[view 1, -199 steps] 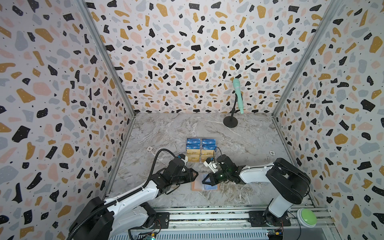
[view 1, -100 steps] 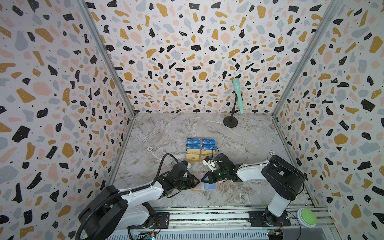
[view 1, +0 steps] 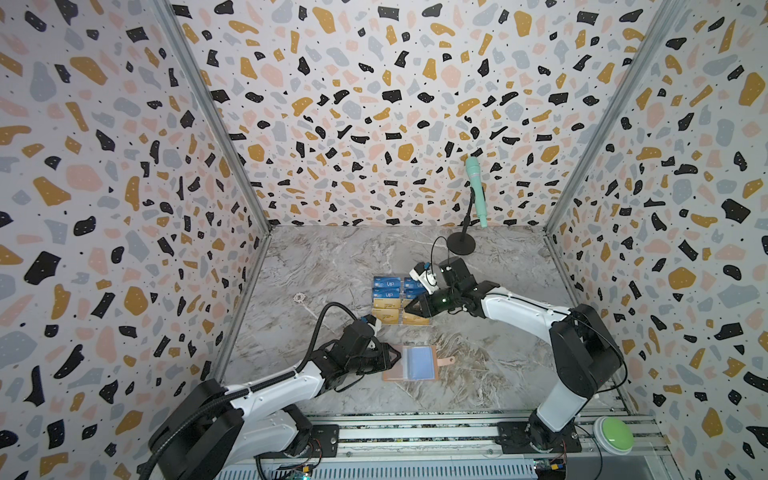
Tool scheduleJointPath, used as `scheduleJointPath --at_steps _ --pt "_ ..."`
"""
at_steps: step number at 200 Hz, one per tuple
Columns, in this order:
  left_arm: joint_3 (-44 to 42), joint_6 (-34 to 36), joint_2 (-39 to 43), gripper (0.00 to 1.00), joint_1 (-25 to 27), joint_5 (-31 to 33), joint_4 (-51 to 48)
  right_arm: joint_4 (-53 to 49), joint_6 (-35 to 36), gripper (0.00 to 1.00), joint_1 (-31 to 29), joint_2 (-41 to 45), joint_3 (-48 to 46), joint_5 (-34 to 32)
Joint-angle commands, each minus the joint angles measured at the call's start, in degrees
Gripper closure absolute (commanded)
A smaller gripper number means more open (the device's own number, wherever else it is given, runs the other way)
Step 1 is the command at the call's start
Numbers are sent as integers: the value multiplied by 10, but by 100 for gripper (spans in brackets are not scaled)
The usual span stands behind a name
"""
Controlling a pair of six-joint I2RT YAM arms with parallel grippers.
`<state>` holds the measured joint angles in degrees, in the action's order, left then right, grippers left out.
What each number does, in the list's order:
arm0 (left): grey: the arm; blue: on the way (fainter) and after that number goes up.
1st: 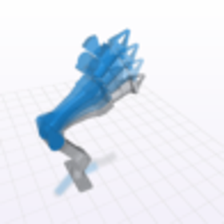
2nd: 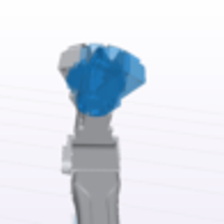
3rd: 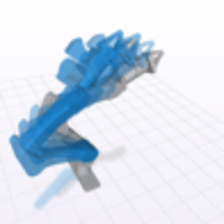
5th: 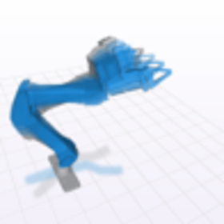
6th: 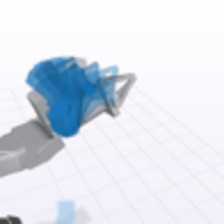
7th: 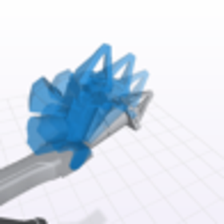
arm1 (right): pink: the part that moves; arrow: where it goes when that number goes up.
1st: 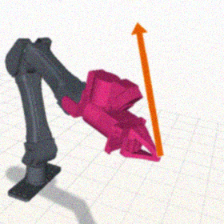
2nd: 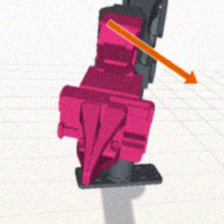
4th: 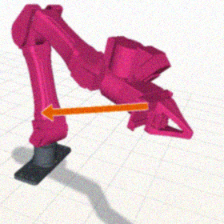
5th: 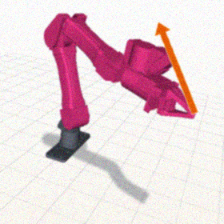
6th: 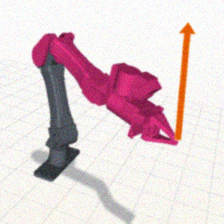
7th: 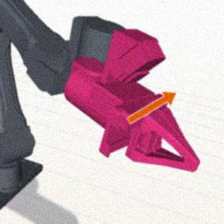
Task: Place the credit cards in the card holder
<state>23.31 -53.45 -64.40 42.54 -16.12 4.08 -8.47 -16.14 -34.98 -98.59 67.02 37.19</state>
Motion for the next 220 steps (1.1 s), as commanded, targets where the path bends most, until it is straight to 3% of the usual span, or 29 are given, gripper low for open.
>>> scheduleJointPath --at_steps 1,65,220 --pt "20 13 19 60 -4 44 -41 -130 98 77 9 -33 67 1" --pt "37 48 -2 59 -13 46 -39 -234 186 75 12 -90 173 -65" --pt "34 64 -14 59 -32 34 -34 -277 255 69 -4 -154 220 -112"
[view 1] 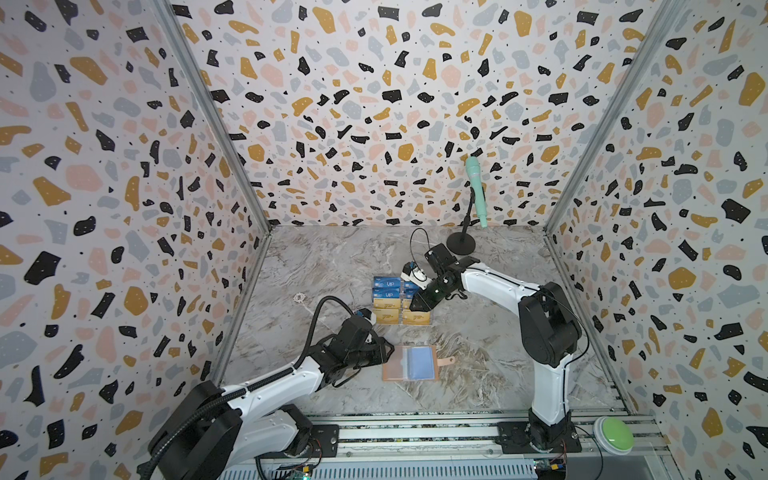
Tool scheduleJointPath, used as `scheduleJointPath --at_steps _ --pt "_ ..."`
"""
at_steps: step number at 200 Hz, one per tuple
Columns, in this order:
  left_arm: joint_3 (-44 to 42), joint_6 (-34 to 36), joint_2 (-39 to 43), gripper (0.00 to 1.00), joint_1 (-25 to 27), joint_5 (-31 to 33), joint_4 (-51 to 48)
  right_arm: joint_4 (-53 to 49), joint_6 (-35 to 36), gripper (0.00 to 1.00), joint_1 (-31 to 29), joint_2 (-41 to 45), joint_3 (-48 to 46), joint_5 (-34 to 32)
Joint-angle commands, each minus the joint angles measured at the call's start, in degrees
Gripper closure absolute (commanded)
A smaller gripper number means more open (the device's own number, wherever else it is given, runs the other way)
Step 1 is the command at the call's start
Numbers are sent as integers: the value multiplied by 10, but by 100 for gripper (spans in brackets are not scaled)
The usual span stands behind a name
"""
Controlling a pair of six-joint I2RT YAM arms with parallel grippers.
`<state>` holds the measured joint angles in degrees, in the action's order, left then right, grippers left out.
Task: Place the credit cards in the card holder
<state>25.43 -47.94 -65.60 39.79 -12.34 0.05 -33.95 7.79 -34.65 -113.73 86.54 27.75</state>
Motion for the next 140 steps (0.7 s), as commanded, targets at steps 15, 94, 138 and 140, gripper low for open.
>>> scheduleJointPath --at_steps 15,94,138,140 --pt "13 10 -1 59 -5 -5 6 -28 20 69 -10 -9 31 -30" --pt "10 8 -6 59 -6 -10 14 -37 31 82 -22 -18 31 -47" --pt "6 5 -15 59 -8 -17 20 -28 36 83 -28 2 19 -54" --pt "6 5 -15 59 -8 -18 20 -28 36 83 -28 2 18 -55"
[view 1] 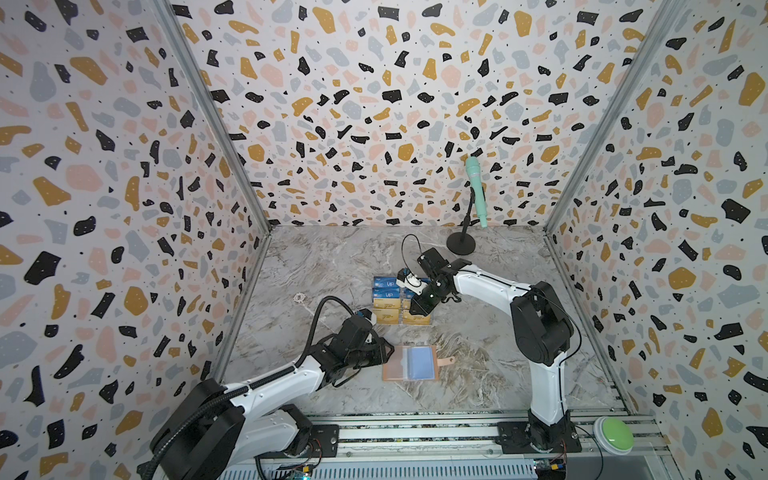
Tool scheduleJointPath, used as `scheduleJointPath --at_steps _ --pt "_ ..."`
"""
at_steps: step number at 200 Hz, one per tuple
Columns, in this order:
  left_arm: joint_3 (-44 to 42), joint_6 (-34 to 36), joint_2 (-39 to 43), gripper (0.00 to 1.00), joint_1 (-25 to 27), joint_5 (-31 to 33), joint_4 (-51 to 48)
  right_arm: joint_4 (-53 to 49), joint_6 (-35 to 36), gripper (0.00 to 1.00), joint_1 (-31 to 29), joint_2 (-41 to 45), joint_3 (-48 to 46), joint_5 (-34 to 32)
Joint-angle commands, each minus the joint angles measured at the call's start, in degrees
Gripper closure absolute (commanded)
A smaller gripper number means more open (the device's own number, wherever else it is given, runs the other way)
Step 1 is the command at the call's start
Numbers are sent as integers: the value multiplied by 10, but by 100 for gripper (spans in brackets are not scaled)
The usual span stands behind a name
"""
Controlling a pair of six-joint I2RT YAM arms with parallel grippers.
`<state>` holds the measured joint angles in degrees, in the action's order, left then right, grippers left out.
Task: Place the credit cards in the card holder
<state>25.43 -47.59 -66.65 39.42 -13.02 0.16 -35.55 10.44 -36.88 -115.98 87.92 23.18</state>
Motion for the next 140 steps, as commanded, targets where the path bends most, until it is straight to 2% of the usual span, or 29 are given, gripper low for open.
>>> scheduleJointPath --at_steps 1,140 --pt "5 1 -5 59 -5 -11 19 -12 10 83 -6 24 4 -9" --pt "-7 -17 -18 58 -14 -23 33 1 34 83 -21 46 -25 -69"
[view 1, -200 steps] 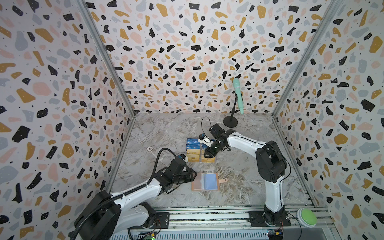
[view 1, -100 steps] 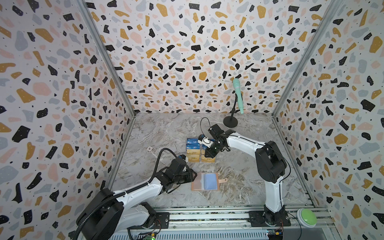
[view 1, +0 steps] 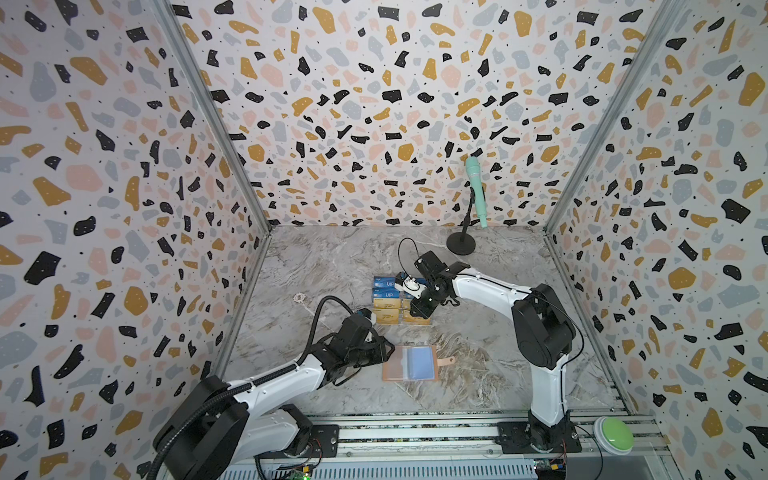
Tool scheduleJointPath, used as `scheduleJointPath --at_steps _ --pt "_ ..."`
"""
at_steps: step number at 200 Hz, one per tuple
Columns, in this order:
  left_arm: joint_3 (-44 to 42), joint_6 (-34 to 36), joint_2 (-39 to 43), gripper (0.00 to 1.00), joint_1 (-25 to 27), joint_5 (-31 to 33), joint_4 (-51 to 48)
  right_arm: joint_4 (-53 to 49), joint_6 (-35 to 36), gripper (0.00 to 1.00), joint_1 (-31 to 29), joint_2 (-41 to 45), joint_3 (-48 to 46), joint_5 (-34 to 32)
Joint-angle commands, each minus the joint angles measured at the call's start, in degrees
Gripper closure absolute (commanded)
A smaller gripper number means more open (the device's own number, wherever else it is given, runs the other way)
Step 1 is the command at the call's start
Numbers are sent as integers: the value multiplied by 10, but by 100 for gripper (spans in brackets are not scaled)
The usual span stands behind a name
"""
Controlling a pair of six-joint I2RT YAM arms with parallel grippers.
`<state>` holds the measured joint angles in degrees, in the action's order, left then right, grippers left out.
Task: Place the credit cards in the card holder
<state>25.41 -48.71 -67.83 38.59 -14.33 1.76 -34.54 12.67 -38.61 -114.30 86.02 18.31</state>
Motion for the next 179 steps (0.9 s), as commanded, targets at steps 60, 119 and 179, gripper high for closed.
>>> scheduleJointPath --at_steps 60,119,179 --pt "3 -15 -16 57 -12 -19 11 -3 35 88 -4 21 -12 -13" --pt "13 -16 -11 57 -14 -13 -4 -2 42 96 -3 22 -9 -6" --pt "21 -16 -24 57 -14 -15 -4 -3 46 100 -1 30 -6 1"
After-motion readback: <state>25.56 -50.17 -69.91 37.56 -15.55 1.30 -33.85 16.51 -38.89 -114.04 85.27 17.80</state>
